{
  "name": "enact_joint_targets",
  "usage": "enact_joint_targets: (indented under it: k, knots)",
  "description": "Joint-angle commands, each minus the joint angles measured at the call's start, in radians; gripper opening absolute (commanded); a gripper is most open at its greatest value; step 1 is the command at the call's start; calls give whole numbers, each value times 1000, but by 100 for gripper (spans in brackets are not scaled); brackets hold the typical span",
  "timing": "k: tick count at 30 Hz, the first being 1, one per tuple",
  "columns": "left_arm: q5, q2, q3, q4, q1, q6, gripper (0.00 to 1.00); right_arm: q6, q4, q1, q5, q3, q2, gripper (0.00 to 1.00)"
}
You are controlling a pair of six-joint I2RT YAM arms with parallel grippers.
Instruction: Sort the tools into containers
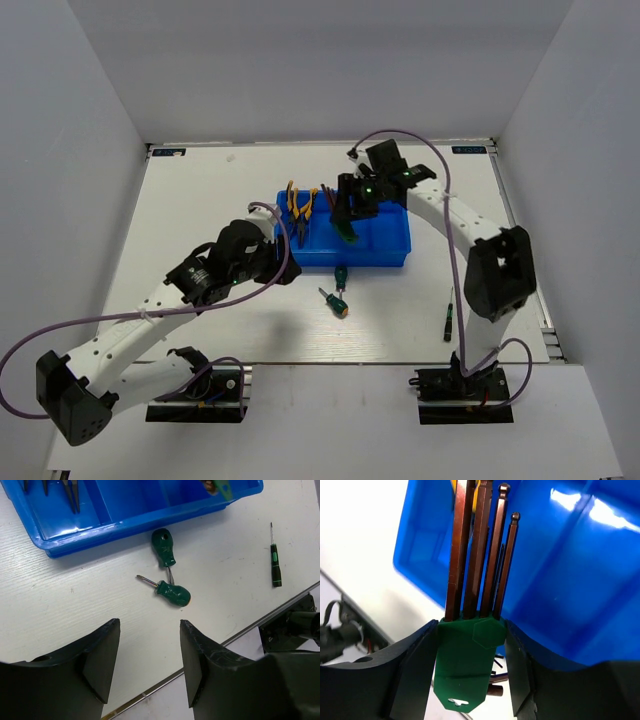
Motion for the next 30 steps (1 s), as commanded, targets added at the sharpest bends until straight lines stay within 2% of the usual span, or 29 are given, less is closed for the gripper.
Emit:
enact_joint_targets:
  k: [1,4,9,15,16,18,19,20,22,26,27,28,30]
  knots:
    - [-30,-25,32,-14,-4,-19,62,50,117,42,28,139,58,0]
    - [-30,-25,32,-14,-4,-19,62,58,137,62,93,223,122,0]
    - [-30,-25,32,-14,-4,-19,62,62,206,82,171,231,193,0]
    - [-30,-25,22,-14,-4,-29,62,66,200,102,209,242,245,0]
    - [-30,-25,22,-14,-4,-29,62,69,203,105,208,236,243,10]
    - [-39,-34,22,-14,-4,-29,62,66,222,104,208,201,234,22]
    - [-39,-34,22,-14,-4,-29,62,66,225,105,206,195,228,33]
    - [-39,-34,22,-14,-4,-29,62,67,225,107,206,187,230,37]
    - [-39,-34,22,-14,-4,-29,62,63,231,104,199,178,228,44]
    - [-39,-34,22,-14,-4,-29,62,64,217,104,197,172,213,64]
    - [-39,-34,22,-14,-14,-29,62,66,215,107,196,170,210,64]
    - [-39,-34,13,-14,-14,-29,62,69,226,104,196,152,198,70]
    - [-30,-34,13,-14,-14,-29,62,66,228,104,202,144,191,70]
